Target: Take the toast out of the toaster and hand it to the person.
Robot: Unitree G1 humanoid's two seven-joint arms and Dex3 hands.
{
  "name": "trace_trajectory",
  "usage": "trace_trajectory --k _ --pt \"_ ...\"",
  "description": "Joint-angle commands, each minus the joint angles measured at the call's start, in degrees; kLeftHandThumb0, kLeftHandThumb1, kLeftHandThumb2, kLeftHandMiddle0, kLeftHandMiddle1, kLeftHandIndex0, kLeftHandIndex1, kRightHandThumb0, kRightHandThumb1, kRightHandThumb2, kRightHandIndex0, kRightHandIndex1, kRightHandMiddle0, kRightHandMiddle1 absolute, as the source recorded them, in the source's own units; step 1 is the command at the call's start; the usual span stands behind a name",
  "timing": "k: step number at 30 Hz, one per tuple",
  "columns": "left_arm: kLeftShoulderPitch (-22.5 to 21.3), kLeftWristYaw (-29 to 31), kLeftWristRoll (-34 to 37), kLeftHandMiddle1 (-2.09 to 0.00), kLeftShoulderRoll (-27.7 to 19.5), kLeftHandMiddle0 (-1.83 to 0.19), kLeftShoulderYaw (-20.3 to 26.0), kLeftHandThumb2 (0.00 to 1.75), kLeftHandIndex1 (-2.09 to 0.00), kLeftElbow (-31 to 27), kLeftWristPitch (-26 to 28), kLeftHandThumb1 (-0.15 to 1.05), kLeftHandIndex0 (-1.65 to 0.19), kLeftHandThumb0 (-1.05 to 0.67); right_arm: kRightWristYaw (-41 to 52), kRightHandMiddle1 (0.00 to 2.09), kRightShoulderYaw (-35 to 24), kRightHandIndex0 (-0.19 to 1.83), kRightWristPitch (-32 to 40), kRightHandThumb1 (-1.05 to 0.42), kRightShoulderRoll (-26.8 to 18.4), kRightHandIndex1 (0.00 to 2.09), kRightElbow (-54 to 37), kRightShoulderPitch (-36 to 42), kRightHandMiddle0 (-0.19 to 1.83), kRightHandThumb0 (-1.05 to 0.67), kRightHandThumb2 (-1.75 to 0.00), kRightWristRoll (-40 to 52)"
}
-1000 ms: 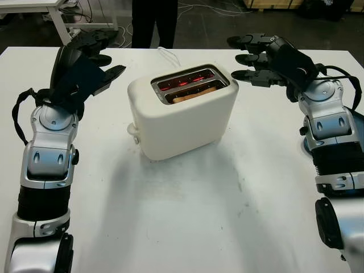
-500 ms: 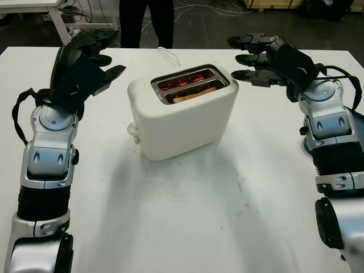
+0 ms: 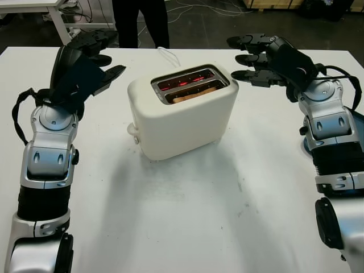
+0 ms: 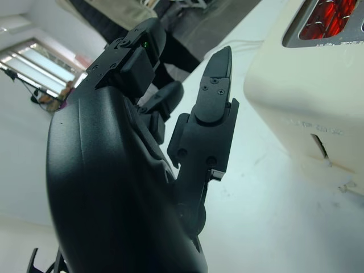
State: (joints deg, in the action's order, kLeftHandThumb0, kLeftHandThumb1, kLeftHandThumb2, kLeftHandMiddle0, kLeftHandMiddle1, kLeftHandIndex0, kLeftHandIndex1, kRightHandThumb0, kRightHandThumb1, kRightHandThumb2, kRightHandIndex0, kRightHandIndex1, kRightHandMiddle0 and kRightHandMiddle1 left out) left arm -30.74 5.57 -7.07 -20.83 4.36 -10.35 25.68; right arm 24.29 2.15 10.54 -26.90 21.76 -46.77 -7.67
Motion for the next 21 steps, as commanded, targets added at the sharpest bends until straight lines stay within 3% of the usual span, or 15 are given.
trace_trajectory --k 1,21 --pt "0.13 0.08 -0.73 -0.81 -0.7 -0.3 0.06 0.15 -0.05 0.38 -0.91 0.92 -0.58 -0.27 -0.09 0.0 0.0 0.44 -0.28 -0.92 -0.12 0.0 -0.31 0.5 0.45 -0.13 -0.12 0.16" --pt "-0.28 0.53 -0.16 -0.85 -0.45 -0.28 0.21 0.15 -0.05 0.82 -1.6 0.92 -0.58 -0.27 0.01 0.0 0.19 0.44 -0.35 -0.92 -0.31 0.0 -0.4 0.48 0.45 -0.14 -0.12 -0.08"
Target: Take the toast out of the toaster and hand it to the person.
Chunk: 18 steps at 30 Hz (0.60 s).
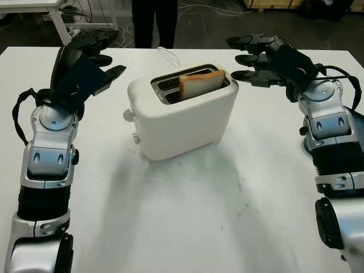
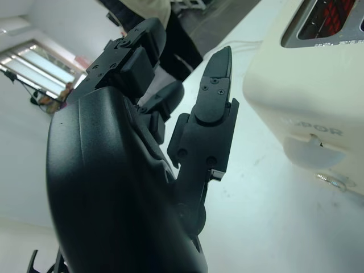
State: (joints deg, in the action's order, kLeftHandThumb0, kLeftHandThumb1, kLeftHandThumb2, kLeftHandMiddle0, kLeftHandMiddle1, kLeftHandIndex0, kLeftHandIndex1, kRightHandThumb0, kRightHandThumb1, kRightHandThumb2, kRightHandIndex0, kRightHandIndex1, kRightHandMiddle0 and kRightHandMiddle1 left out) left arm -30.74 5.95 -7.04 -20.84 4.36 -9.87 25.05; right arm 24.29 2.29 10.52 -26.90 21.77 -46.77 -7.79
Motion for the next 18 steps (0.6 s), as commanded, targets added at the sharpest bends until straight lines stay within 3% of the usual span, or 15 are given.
trace_trajectory --k 1,7,12,18 --pt "-0.32 0.15 -0.12 -0.85 -0.38 -0.28 0.28 0.14 -0.05 0.37 -0.91 0.92 -0.58 -0.27 0.05 0.0 0.04 0.44 -0.27 -0.92 -0.3 0.0 -0.51 0.49 0.45 -0.14 -0.12 0.09" --pt "-0.35 0.22 -0.21 -0.86 -0.46 -0.27 0.2 0.14 -0.06 0.37 -0.95 0.92 -0.58 -0.27 0.01 0.0 -0.09 0.46 -0.57 -0.92 -0.23 0.01 -0.39 0.38 0.46 -0.12 -0.11 0.25" --pt "-0.3 0.23 -0.13 -0.87 -0.44 -0.27 0.34 0.14 -0.06 0.42 -0.95 0.92 -0.57 -0.28 -1.18 0.04 -1.65 0.56 -10.16 -0.88 0.03 0.06 4.45 -0.74 0.53 -0.2 -0.04 1.41" --pt "-0.2 0.2 -0.63 -0.87 -0.66 -0.25 0.12 0.15 -0.06 0.18 -0.83 0.92 -0.57 -0.27 -0.57 0.11 -3.23 0.76 -18.13 -0.72 -0.11 0.16 8.8 -6.49 0.7 -0.35 0.0 3.29"
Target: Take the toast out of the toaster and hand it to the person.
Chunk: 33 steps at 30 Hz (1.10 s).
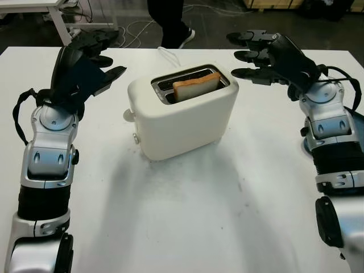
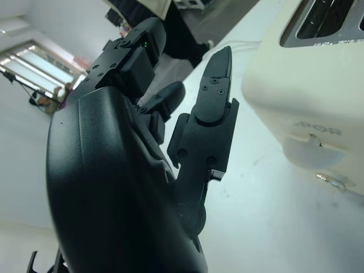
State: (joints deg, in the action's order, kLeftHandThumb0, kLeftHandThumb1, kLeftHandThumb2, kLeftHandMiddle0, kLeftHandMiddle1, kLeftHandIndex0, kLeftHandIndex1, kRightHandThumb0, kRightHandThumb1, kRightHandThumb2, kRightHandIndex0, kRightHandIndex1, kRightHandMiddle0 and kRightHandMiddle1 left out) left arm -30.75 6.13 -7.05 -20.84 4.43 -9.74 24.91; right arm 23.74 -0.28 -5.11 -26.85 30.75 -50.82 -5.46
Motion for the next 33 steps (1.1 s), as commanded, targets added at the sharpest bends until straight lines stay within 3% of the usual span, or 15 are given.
trace_trajectory --k 1,7,10,13,25,33 --pt "-0.18 -0.02 -0.66 -0.87 -0.65 -0.25 0.05 0.15 -0.06 0.06 -0.68 0.92 -0.57 -0.27 0.2 0.11 -1.0 0.78 -2.59 -0.69 -0.02 0.17 -0.53 -3.18 0.72 -0.36 0.0 1.61" --pt "-0.14 -0.33 -0.73 -0.87 -0.4 -0.26 0.14 0.15 -0.06 -0.02 -0.4 0.92 -0.58 -0.26 2.99 0.14 0.05 0.88 -3.45 -0.63 1.01 0.26 -3.71 -7.38 0.82 -0.51 0.0 3.17" --pt "-0.12 -0.42 -0.86 -0.87 -0.42 -0.26 0.08 0.15 -0.06 -0.03 -0.39 0.92 -0.58 -0.25 4.25 0.17 2.94 0.74 -3.51 -0.6 1.68 0.67 -5.88 -8.81 0.89 -0.52 0.0 1.22" --pt "0.0 -0.38 -0.86 -0.87 -0.48 -0.26 0.09 0.15 -0.06 0.09 -0.57 0.92 -0.58 -0.27 4.39 0.18 6.5 0.7 -5.47 -0.6 2.04 0.79 -6.6 -9.32 0.91 -0.54 0.0 -2.28" --pt "0.28 -0.49 -0.74 -0.83 -0.45 -0.26 0.35 0.14 -0.05 -0.32 0.41 0.92 -0.56 -0.26 2.98 0.19 14.44 0.76 -13.68 -0.6 4.48 0.81 -0.7 -10.51 0.97 -0.49 0.0 -11.64" --pt "0.39 -0.42 -0.68 -0.82 -0.47 -0.28 0.37 0.13 -0.06 -0.08 0.31 0.92 -0.56 -0.28 2.45 0.16 16.98 0.74 -15.77 -0.65 3.41 0.8 0.09 -10.55 0.97 -0.53 -0.01 -17.17"
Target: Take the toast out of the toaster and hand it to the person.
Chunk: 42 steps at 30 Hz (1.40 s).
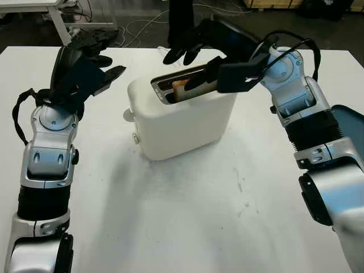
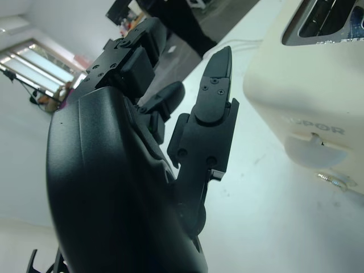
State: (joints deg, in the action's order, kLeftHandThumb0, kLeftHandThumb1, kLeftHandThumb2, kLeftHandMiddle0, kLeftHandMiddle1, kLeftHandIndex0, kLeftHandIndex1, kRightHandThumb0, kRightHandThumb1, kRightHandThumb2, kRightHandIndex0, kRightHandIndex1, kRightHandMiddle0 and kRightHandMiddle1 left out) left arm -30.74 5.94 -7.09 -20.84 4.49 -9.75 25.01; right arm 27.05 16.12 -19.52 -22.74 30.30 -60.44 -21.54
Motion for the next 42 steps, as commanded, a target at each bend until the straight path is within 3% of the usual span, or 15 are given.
trace_trajectory --k 1,5,9,19,27,42 --pt "0.34 -0.27 -0.65 -0.82 -0.39 -0.28 0.28 0.14 -0.06 -0.18 0.48 0.92 -0.57 -0.27 -1.13 0.16 0.81 0.74 -1.46 -0.65 -0.87 0.8 0.66 -0.94 0.96 -0.54 -0.01 -1.86" --pt "0.31 -0.13 -0.67 -0.81 -0.33 -0.28 0.04 0.16 -0.06 -0.33 0.84 0.92 -0.57 -0.26 -2.45 0.14 1.98 0.73 -2.06 -0.67 -1.64 0.81 0.71 -0.73 0.96 -0.53 -0.01 -5.14" --pt "0.32 0.05 -0.46 -0.8 -0.31 -0.28 0.08 0.16 -0.05 -0.44 1.06 0.92 -0.56 -0.24 -3.57 0.12 2.74 0.68 -3.8 -0.68 -2.27 1.02 1.27 -0.57 0.99 -0.52 0.0 -7.17" --pt "0.34 -0.14 -0.81 -0.79 -0.46 -0.29 -0.01 0.16 -0.05 -0.55 1.26 0.92 -0.56 -0.24 -2.73 0.12 3.71 0.69 -2.39 -0.71 -3.62 1.14 -0.56 -0.38 1.05 -0.46 0.0 -10.23" --pt "0.28 -0.1 -0.59 -0.78 -0.34 -0.28 0.11 0.16 -0.05 -0.55 1.4 0.92 -0.55 -0.25 -0.46 0.1 3.86 0.74 -1.22 -0.72 -4.12 0.97 -1.18 -0.68 1.09 -0.44 0.0 -10.67" --pt "0.18 -0.13 -0.74 -0.8 -0.57 -0.29 0.02 0.14 -0.05 0.07 -0.37 0.92 -0.57 -0.26 4.28 0.13 5.69 0.84 3.74 -0.71 -4.3 1.01 -2.09 -1.04 1.15 -0.46 0.0 -12.34"
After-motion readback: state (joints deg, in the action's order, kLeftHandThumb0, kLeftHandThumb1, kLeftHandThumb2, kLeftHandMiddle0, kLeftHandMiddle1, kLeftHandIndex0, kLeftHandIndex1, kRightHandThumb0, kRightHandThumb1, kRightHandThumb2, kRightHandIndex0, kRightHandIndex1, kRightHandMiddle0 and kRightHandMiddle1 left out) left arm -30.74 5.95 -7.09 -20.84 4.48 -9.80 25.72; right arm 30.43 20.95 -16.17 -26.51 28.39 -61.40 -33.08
